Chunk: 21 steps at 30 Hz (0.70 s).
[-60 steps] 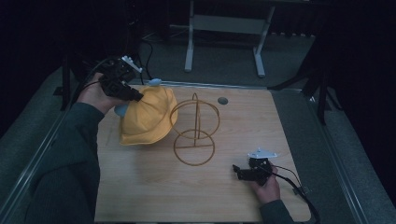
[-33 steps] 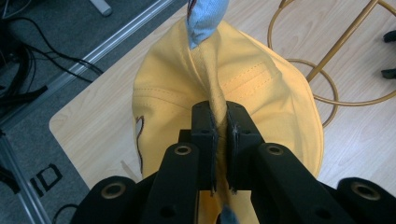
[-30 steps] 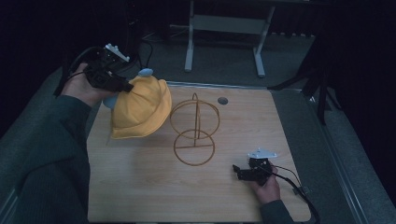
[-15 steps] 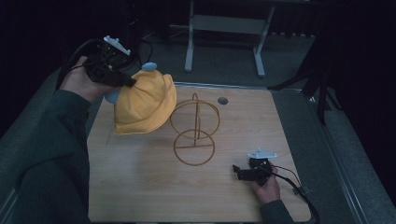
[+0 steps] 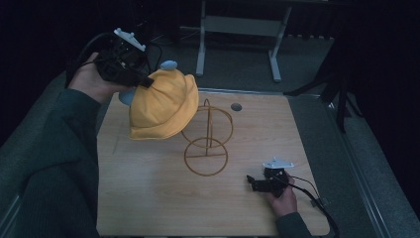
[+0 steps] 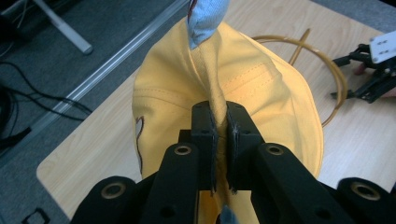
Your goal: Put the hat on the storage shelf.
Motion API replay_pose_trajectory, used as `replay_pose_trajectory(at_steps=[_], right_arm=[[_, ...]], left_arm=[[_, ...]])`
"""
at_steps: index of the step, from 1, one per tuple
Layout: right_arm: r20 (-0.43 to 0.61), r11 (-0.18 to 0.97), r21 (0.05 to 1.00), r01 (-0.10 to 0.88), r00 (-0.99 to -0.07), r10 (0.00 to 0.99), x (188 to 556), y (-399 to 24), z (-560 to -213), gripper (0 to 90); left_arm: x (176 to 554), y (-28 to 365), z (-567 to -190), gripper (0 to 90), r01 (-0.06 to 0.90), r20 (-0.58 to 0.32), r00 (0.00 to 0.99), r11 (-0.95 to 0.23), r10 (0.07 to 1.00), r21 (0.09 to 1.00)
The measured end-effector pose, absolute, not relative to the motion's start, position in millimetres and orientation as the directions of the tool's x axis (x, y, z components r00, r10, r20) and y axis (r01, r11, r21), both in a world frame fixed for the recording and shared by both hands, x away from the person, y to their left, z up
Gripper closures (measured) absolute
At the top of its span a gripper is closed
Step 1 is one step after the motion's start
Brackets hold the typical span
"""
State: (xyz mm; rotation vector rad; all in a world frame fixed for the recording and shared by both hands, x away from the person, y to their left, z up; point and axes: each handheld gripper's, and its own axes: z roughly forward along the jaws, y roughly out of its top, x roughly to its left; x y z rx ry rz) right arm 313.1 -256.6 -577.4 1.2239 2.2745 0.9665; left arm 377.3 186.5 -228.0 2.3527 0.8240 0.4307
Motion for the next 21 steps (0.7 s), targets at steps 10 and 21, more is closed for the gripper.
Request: replay_pose_trajectory(at_steps=[10,21], right_arm=[[-0.009,0.383,0.723,0.575,-0.546,0.838,313.0,-256.5,-577.3,13.3],[-0.009,0.383,0.723,0.575,-0.546,0.837,313.0,-256.5,-577.3,13.3]], left_arm=[[378.5,171.2,-228.0,83.5,0.426,0.088,0.784,-0.636,0.615,0.644],[382.9,145.3,-235.2,83.4,0.396,0.088,0.815,-0.661,0.573,0.637]])
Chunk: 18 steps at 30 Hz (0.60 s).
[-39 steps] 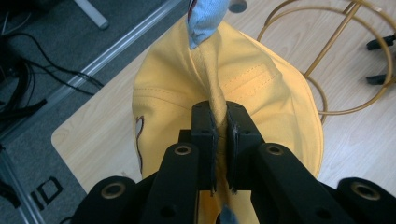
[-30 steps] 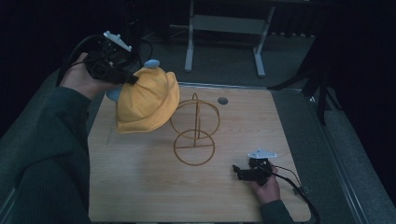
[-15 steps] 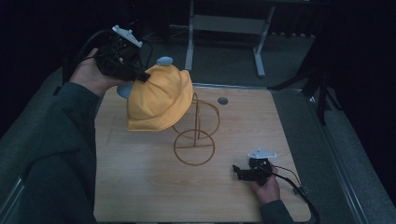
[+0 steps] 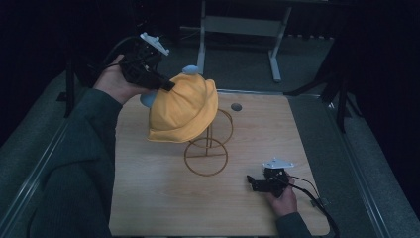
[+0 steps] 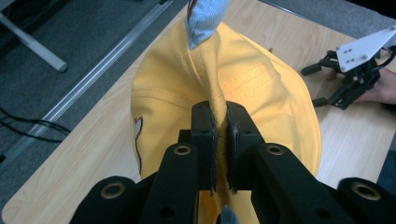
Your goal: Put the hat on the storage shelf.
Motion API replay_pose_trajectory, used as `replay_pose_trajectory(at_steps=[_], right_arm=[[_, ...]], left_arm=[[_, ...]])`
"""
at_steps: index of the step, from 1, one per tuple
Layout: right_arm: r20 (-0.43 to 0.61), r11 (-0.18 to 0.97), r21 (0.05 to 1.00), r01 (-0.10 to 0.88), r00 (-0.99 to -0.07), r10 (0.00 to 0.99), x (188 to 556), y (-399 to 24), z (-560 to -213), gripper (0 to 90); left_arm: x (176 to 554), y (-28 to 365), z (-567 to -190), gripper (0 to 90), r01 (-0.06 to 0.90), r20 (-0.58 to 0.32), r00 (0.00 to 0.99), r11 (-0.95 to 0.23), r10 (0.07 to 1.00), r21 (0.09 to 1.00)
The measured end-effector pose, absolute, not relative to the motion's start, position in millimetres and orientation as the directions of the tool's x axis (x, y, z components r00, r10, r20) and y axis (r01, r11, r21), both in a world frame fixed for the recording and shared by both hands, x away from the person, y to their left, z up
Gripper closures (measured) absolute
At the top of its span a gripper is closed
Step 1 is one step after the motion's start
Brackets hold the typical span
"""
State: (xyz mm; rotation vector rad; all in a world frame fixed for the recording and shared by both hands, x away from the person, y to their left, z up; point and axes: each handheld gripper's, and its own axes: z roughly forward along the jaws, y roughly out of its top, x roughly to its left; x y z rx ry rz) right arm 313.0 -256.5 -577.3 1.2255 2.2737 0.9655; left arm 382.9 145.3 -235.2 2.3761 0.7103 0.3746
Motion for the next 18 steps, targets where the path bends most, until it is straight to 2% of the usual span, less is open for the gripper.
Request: replay_pose_trajectory(at_steps=[18], right_arm=[[-0.006,0.380,0.723,0.577,-0.545,0.839,313.0,-256.3,-577.3,13.2]], left_arm=[[394.9,93.8,-255.6,82.3,0.373,0.091,0.843,-0.698,0.530,0.611]])
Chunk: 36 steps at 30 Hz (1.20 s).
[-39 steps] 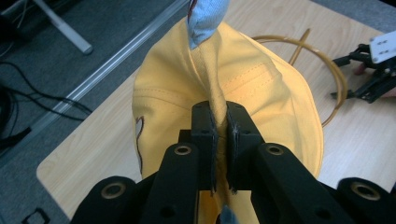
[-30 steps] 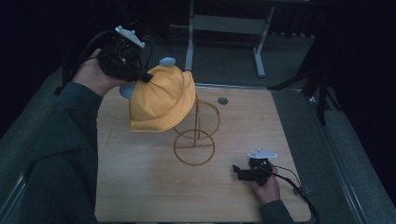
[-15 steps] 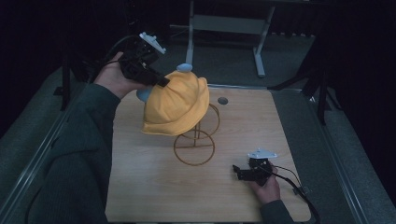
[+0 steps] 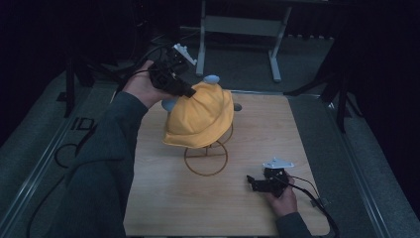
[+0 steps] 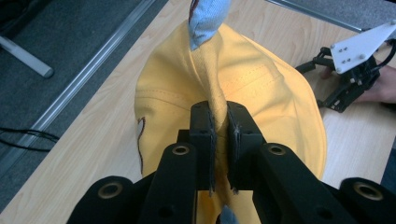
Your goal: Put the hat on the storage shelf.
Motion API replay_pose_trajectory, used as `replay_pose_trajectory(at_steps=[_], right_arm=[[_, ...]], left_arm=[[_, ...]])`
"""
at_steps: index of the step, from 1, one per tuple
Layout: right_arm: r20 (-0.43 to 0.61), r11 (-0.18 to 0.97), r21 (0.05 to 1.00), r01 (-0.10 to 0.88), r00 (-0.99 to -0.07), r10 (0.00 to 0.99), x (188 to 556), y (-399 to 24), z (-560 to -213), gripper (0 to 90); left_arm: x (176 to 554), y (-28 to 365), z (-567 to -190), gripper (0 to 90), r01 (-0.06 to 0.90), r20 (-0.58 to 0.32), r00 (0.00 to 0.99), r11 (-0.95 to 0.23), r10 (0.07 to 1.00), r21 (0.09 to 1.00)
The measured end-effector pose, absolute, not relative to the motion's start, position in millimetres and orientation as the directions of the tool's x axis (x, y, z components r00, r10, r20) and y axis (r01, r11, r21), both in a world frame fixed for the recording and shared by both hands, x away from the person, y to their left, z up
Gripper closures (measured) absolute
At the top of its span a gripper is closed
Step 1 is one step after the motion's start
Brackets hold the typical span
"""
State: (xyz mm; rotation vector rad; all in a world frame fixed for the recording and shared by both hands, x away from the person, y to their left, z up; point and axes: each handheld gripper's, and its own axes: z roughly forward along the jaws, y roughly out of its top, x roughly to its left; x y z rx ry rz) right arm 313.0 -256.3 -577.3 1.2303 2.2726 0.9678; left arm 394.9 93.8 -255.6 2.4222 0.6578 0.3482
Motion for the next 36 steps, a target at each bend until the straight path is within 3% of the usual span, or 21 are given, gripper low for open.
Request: replay_pose_trajectory(at_steps=[27,29,33,35,36], right_arm=[[-0.005,0.380,0.723,0.577,-0.545,0.839,312.9,-256.3,-577.3,13.2],[-0.006,0.380,0.723,0.577,-0.545,0.838,312.9,-256.3,-577.3,13.2],[-0.005,0.380,0.723,0.577,-0.545,0.839,312.9,-256.3,-577.3,13.2],[-0.005,0.379,0.723,0.577,-0.545,0.839,312.9,-256.3,-577.3,13.2],[-0.005,0.379,0.723,0.577,-0.545,0.839,312.9,-256.3,-577.3,13.2]], left_arm=[[396.8,49.6,-289.6,77.8,0.357,0.098,0.865,-0.740,0.492,0.570],[397.7,47.8,-292.4,71.7,0.362,0.098,0.863,-0.743,0.496,0.563],[400.8,48.2,-294.2,51.4,0.397,0.069,0.853,-0.729,0.517,0.558],[399.7,49.1,-293.8,47.5,0.399,0.086,0.841,-0.719,0.534,0.569],[399.8,49.9,-293.2,40.2,0.402,0.089,0.838,-0.718,0.539,0.568]])
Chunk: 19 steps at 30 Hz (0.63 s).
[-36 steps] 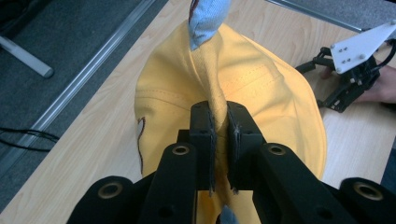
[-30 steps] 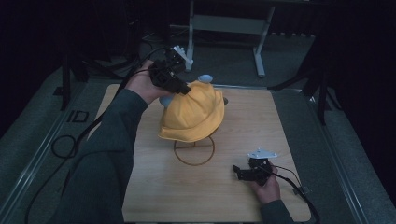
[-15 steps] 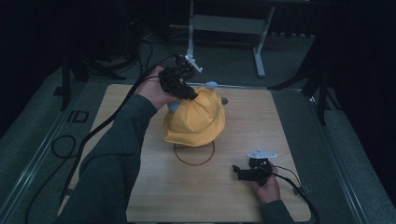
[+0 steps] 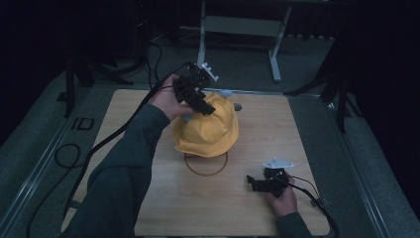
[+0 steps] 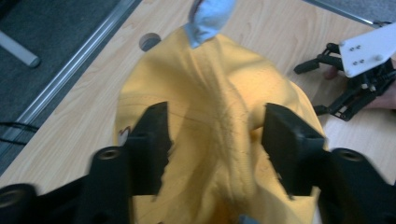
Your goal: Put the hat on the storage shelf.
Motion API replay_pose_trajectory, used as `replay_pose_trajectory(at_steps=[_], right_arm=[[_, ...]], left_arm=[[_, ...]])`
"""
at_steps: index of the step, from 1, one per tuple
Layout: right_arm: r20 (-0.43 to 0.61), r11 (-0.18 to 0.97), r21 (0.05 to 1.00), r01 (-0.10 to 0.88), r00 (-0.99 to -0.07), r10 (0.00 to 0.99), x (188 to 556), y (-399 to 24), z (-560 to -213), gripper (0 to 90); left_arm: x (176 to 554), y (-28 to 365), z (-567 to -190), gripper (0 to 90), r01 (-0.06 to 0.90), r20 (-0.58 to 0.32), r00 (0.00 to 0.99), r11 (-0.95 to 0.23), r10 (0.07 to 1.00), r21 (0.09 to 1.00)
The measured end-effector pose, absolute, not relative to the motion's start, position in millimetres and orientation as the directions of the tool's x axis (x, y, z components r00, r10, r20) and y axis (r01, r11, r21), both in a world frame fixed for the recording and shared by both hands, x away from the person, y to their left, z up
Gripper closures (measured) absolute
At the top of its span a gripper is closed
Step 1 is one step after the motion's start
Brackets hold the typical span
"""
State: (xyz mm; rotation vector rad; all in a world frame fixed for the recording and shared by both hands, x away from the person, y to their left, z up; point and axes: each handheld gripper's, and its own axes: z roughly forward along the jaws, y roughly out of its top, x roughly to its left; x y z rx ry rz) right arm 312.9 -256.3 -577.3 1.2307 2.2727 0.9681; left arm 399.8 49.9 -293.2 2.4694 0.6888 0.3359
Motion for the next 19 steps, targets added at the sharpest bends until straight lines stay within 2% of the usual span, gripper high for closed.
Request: replay_pose_trajectory(at_steps=[9,19], right_arm=[[-0.004,0.378,0.723,0.578,-0.544,0.839,312.9,-256.2,-577.2,13.2],[-0.004,0.379,0.723,0.578,-0.544,0.839,312.9,-256.2,-577.2,13.2]], left_arm=[[399.1,62.2,-286.3,24.2,0.440,0.064,0.807,-0.670,0.588,0.597],[394.0,81.5,-276.8,25.8,0.438,0.048,0.796,-0.629,0.603,0.642]])
